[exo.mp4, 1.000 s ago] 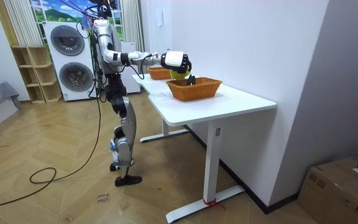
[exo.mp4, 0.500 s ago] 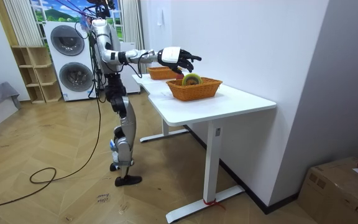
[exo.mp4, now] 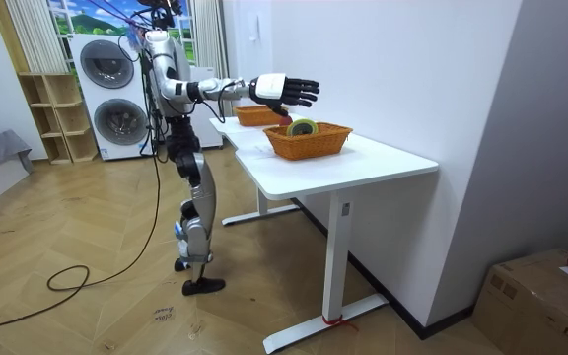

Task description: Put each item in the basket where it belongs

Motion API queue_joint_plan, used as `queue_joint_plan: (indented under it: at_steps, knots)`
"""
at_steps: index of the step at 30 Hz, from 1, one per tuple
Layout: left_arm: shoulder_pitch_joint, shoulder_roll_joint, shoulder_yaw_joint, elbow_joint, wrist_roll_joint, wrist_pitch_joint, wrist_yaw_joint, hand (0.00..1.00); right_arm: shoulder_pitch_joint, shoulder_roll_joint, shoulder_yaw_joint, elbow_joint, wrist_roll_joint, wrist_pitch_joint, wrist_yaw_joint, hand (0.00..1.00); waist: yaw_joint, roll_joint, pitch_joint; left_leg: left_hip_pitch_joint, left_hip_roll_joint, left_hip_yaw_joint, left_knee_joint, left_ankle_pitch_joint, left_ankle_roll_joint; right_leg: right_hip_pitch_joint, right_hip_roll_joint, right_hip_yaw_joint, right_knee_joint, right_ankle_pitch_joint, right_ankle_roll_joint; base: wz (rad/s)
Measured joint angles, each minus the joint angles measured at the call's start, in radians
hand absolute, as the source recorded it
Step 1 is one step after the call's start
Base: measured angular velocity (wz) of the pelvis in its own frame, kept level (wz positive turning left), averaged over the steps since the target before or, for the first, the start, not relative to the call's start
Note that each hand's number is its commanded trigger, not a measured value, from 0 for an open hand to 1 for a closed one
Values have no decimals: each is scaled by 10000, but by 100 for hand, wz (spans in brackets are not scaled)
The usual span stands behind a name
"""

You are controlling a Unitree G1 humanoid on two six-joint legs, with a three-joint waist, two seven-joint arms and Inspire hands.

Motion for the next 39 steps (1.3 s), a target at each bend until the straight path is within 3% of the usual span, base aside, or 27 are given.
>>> queue_joint_plan:
  at_steps: [11, 18, 24, 34, 39]
  knots:
    - [-64, -17, 9, -25, -17, -42, -15, 0, -13, -9, 7, -983, 106, -4, -412, 0, 222, 33, 1, 36, 10, 154, 19, 2, 0, -14, 5, 9, 0, 0, -2, -2]
    - [-208, 8, 9, -30, -388, -68, 165, 0, -80, -10, 29, -2004, 1132, -15, -957, 0, 337, -38, 36, 30, 18, 148, -62, 2, 0, -30, 17, 9, -21, -1, -2, 0]
    - [-483, 32, -9, -67, -395, -113, 207, 0, -818, -15, 118, -2053, 1245, -15, -1245, 0, 517, -55, 78, -8, 21, 192, -106, 2, 0, -111, 34, 99, -6, 1, -3, -4]
    - [-581, 114, 1, -63, -389, -388, 272, 0, -2049, -60, 563, -2066, 2186, -40, -1303, 0, 607, -32, 81, -111, 27, 131, -98, 2, 0, -164, 21, -24, -21, 2, -4, 2]
    - [-557, 113, 22, -61, -351, -450, 185, 0, -2110, -183, 992, -2062, 2627, -47, -981, 0, 896, -17, 70, -167, 15, -56, 8, 3, 0, -105, -8, -202, -43, 1, -4, 9]
